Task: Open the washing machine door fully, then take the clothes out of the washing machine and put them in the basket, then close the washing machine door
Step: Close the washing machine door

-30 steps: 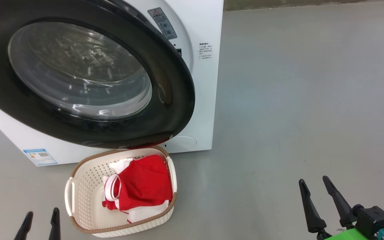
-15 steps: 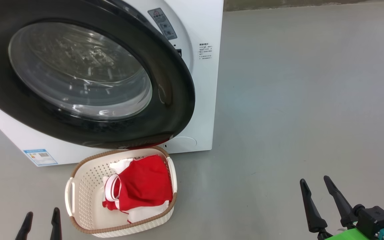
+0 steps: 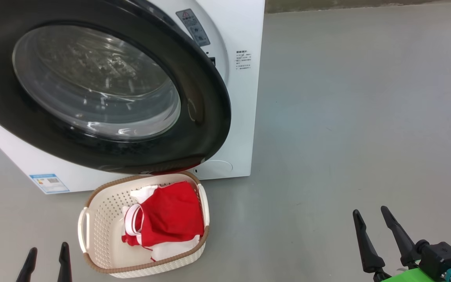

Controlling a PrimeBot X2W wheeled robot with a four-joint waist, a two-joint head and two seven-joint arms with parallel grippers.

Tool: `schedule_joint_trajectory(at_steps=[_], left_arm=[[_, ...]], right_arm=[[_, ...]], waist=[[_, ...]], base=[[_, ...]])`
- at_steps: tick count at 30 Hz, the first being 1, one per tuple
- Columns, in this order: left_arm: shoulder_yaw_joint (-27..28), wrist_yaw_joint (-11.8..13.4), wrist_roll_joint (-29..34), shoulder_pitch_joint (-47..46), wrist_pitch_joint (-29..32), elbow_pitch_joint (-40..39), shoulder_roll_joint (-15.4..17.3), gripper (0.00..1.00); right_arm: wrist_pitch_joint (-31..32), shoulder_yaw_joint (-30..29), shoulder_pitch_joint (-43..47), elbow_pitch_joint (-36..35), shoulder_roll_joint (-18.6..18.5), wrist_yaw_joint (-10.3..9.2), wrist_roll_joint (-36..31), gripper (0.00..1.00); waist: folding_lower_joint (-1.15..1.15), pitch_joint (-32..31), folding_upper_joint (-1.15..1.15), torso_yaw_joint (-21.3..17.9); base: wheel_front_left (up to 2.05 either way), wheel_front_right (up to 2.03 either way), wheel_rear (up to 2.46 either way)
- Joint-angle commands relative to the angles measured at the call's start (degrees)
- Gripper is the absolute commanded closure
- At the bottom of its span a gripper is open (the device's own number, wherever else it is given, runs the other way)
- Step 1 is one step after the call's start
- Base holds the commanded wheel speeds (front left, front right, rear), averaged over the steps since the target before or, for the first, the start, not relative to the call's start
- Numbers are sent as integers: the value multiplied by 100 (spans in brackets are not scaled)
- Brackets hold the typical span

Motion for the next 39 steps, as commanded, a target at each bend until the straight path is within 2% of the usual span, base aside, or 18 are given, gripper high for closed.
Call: schedule_joint_trajectory(at_steps=[1, 3, 4, 5, 6, 7, 15, 25, 39], left_arm=[[245, -17, 62, -61, -70, -175, 43, 0], [248, -17, 58, -71, -70, -195, 35, 0], [240, -17, 56, -79, -70, -204, 34, 0], [228, -17, 55, -93, -70, -214, 34, 0], [217, -17, 52, -108, -70, -222, 34, 0], [193, -17, 52, -124, -70, -229, 34, 0], [65, -17, 38, -236, -70, -288, -14, 0], [-174, -17, -53, -456, -70, -372, -103, 0], [-430, -17, -301, -1023, -70, -413, -93, 0]], right_arm=[[-27, 120, -118, -162, -26, 9, 18, 0], [-27, 124, -129, -159, -27, 9, 28, 0], [-27, 128, -139, -154, -29, 9, 33, 13], [-27, 137, -151, -150, -31, 9, 34, 56], [-27, 154, -168, -143, -30, 9, 37, 93], [-27, 175, -186, -138, -29, 9, 44, 100], [-27, 444, -474, -68, -18, 9, 53, 100], [-27, 1036, -1331, 293, -31, 9, 136, 100], [-27, 1153, -2921, 1037, 156, 9, 176, 100]], waist=[[0, 10, 0, 18], [0, 25, 0, 49], [0, 37, 0, 72], [0, 53, 0, 98], [0, 67, 0, 123], [0, 81, 0, 158], [0, 210, 0, 439], [0, 536, 0, 963], [0, 1396, 0, 1425]], base=[[0, 0, 0], [0, 0, 0], [0, 0, 0], [0, 0, 0], [0, 0, 0], [0, 0, 0], [0, 0, 0], [0, 0, 0], [0, 0, 0]])
